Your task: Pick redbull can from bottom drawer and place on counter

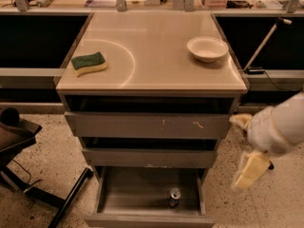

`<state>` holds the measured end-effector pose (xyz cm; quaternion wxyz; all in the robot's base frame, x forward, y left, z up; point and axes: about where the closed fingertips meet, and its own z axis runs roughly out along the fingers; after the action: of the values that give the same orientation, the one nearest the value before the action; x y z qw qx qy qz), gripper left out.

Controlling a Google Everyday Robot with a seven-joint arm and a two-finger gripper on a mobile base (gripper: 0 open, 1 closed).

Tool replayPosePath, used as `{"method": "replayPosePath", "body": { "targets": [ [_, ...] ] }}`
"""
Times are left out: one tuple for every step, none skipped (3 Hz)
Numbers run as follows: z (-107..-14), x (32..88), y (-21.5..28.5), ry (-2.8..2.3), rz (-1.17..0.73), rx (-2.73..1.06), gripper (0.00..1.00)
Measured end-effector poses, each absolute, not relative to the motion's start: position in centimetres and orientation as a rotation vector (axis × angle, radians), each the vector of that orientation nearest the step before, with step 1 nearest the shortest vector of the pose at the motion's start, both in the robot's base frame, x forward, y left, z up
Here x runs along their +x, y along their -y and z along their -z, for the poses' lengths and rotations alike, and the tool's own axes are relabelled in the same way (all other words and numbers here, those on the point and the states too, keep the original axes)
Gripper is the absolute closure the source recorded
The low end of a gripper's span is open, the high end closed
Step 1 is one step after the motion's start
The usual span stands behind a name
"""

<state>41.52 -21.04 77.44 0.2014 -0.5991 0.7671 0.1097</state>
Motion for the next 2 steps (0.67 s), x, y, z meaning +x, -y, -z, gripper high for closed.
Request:
{"method": "replayPosePath", "body": {
  "targets": [
    [-64.2, 38.9, 19.8, -2.22, -0.531, -1.581, 0.0],
    [-53.4, 36.6, 18.9, -2.305, -0.674, -1.454, 0.0]
  ]
}}
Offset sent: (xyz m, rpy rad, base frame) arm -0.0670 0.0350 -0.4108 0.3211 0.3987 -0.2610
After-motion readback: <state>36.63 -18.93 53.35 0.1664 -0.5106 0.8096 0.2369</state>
